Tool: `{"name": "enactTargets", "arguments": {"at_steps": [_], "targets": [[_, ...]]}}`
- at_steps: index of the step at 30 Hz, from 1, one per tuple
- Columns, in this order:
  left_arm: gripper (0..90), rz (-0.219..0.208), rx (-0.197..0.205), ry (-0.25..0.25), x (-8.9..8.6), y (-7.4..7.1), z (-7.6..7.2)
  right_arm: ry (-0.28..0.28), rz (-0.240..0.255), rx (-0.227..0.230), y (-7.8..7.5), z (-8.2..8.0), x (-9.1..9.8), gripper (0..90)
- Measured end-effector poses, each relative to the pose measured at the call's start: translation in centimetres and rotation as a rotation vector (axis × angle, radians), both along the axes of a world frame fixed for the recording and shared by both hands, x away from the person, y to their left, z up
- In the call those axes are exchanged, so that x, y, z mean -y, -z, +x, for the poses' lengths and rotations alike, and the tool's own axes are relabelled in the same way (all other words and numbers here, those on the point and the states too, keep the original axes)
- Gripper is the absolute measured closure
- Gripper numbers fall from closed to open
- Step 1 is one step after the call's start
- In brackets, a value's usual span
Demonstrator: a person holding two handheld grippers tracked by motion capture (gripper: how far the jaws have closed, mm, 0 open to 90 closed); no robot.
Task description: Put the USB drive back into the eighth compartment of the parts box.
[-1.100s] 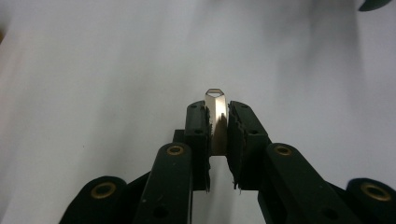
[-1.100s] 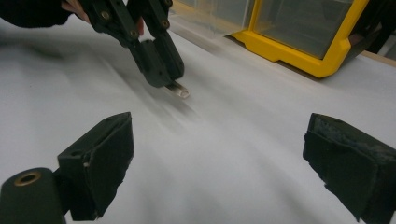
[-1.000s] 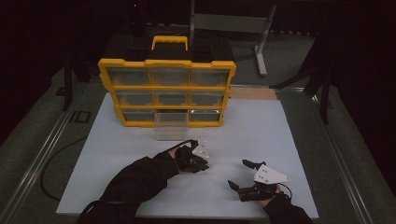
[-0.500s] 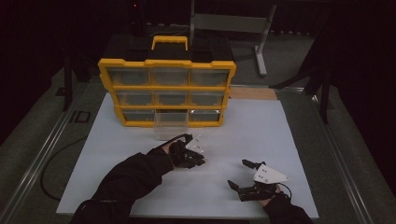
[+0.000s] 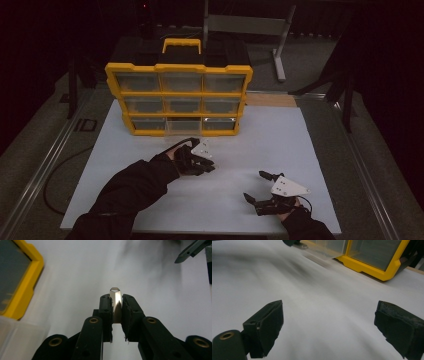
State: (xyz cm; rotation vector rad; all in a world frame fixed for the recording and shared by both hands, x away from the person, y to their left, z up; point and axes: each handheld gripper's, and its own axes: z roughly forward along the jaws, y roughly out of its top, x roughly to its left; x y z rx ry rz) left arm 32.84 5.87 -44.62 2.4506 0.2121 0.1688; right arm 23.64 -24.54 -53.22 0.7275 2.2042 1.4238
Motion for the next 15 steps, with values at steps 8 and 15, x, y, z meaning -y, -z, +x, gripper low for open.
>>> {"name": "enactTargets", "arguments": {"at_steps": [8, 15], "targets": [[79.8, -0.014, 0.007, -0.012, -0.9, -1.3, 0.4, 0.0, -0.002, 0.004, 0.0, 0.0, 0.0, 9.1], [79.8, -0.023, 0.02, -0.029, -1.6, -2.2, 0.6, -0.001, -0.003, 0.004, 0.0, 0.0, 0.0, 9.1]]}}
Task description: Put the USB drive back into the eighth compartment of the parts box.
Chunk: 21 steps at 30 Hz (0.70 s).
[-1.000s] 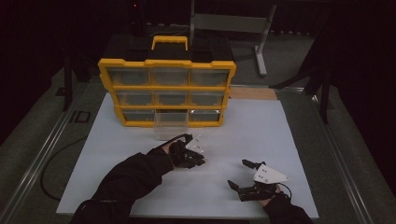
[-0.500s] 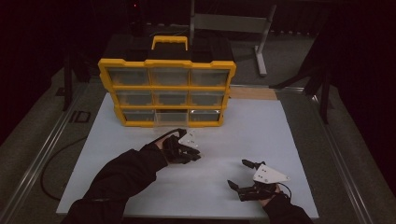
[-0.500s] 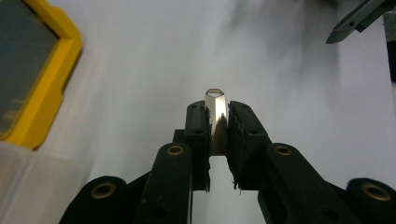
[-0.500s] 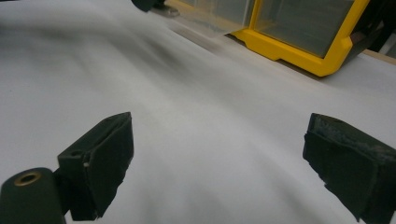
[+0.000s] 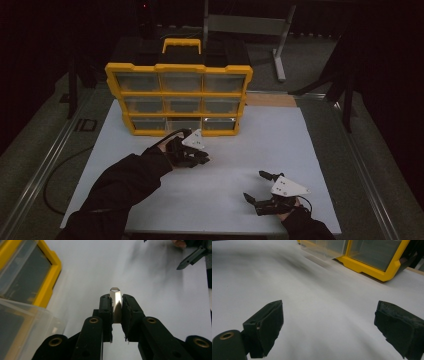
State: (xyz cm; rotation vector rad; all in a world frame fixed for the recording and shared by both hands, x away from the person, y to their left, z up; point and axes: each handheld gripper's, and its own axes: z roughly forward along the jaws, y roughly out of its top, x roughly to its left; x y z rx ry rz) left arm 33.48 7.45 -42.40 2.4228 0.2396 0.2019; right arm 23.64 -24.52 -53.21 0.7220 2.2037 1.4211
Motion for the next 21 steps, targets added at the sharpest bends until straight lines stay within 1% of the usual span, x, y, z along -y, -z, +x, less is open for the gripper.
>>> {"name": "enactTargets", "arguments": {"at_steps": [1, 4, 5, 6, 8, 10, 15, 18, 20, 21], "targets": [[79.8, 0.0, 0.006, -0.004, -0.3, -0.3, 0.1, -0.003, 0.001, -0.001, 0.0, 0.0, 0.0, 9.1], [79.8, -0.006, 0.008, -0.011, -0.4, -0.4, 0.1, -0.002, 0.0, 0.0, 0.0, 0.0, 0.0, 9.1], [79.8, -0.005, 0.011, -0.012, -0.6, -0.6, 0.2, -0.003, -0.002, 0.001, 0.0, 0.0, 0.0, 9.1], [79.8, -0.004, 0.005, -0.011, -0.7, -0.7, 0.3, -0.003, -0.005, 0.0, 0.0, 0.0, 0.0, 9.1], [79.8, 0.005, 0.012, -0.016, -0.9, -1.0, 0.5, -0.004, -0.004, -0.003, 0.0, 0.0, -0.1, 9.1], [79.8, 0.005, 0.008, -0.018, -1.1, -1.2, 0.6, -0.005, -0.005, 0.001, 0.0, 0.0, -0.1, 9.1], [79.8, -0.013, 0.023, -0.055, -2.2, -2.5, 1.4, -0.003, -0.004, 0.001, 0.0, 0.0, -0.1, 9.1], [79.8, -0.015, 0.028, -0.059, -2.4, -2.9, 1.7, -0.002, -0.007, 0.0, 0.0, 0.0, -0.1, 9.1], [79.8, -0.026, 0.031, -0.07, -2.6, -3.3, 2.0, -0.003, -0.006, 0.0, 0.0, 0.0, -0.1, 9.1], [79.8, -0.023, 0.04, -0.075, -2.7, -3.5, 2.3, -0.003, -0.009, 0.002, 0.0, 0.0, -0.1, 9.1]]}}
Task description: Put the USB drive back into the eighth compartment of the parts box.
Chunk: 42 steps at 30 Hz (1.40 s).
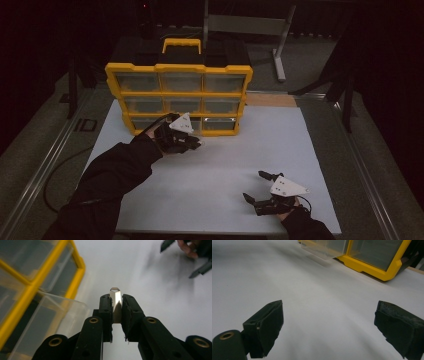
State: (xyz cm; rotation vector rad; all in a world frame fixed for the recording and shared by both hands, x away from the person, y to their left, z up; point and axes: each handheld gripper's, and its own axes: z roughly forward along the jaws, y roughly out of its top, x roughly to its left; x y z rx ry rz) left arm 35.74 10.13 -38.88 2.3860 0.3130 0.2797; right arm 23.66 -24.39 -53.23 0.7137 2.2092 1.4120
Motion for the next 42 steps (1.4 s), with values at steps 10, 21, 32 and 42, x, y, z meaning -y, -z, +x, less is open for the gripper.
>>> {"name": "enactTargets", "arguments": {"at_steps": [10, 21, 32, 42], "targets": [[79.8, -0.013, 0.001, -0.062, -0.5, -0.4, 1.7, 0.004, 0.009, 0.0, -0.1, 0.0, 0.1, 9.1], [79.8, -0.037, 0.002, -0.154, -2.0, -0.6, 3.5, 0.003, 0.011, 0.005, -0.1, 0.0, 0.1, 9.1], [79.8, -0.035, -0.002, -0.209, -3.7, -0.7, 4.4, 0.004, 0.012, 0.005, -0.1, 0.0, 0.1, 9.1], [79.8, -0.048, -0.014, -0.243, -4.3, 0.5, 5.0, 0.006, 0.01, 0.002, -0.1, 0.0, 0.1, 9.1]]}}
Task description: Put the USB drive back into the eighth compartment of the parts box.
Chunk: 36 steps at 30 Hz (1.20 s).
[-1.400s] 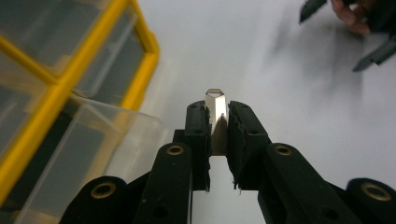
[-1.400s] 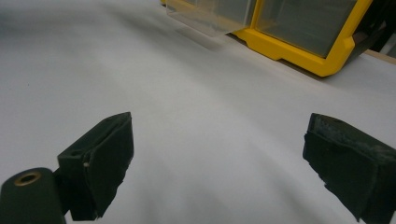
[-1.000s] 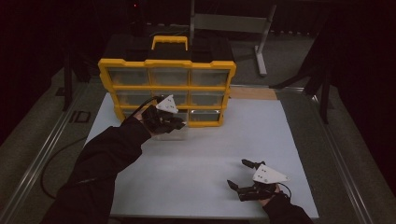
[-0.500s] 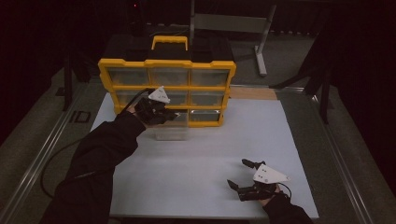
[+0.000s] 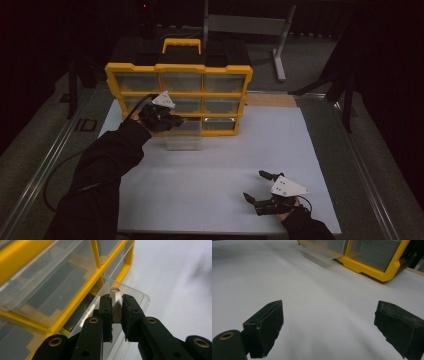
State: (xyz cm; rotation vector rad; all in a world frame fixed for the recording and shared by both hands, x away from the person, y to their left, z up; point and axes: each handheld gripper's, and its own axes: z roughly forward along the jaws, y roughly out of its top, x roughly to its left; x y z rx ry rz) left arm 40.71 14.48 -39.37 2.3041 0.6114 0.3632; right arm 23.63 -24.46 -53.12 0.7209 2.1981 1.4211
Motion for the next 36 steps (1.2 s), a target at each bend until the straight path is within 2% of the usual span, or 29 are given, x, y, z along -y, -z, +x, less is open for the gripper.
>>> {"name": "enactTargets", "arguments": {"at_steps": [12, 16, 21, 26, 28, 29, 31, 32, 33, 36], "targets": [[79.8, -0.019, -0.021, -0.01, 0.3, 1.9, 0.6, 0.0, -0.001, -0.001, 0.0, 0.0, 0.0, 9.1], [79.7, -0.011, -0.025, -0.011, 0.6, 2.4, 0.8, 0.0, -0.003, -0.004, 0.0, 0.0, 0.0, 9.1], [79.6, -0.019, -0.014, -0.021, 1.0, 2.8, 0.9, 0.0, -0.002, -0.005, 0.1, 0.0, 0.0, 9.1], [79.6, -0.023, -0.02, -0.021, 1.3, 3.0, 1.0, 0.0, -0.004, -0.004, 0.0, 0.0, 0.0, 9.1], [78.9, -0.021, -0.008, -0.042, 1.4, 3.1, 1.0, 0.0, -0.002, -0.004, 0.0, 0.0, 0.1, 9.1], [75.8, -0.03, -0.012, -0.047, 1.3, 3.1, 1.1, -0.001, -0.001, -0.001, 0.0, 0.0, 0.0, 9.1], [61.3, -0.028, -0.017, -0.054, 1.3, 3.1, 1.2, -0.001, -0.002, 0.0, 0.0, 0.0, 0.0, 9.1], [61.3, -0.03, -0.026, -0.062, 1.2, 3.0, 1.2, 0.001, -0.004, -0.003, 0.0, 0.0, 0.1, 9.1], [53.4, -0.03, -0.027, -0.067, 1.1, 3.0, 1.1, 0.001, -0.001, -0.004, 0.0, 0.0, 0.1, 9.1], [47.6, -0.034, -0.019, -0.076, 0.9, 2.7, 0.9, -0.001, -0.003, -0.001, 0.0, 0.0, 0.1, 9.1]]}}
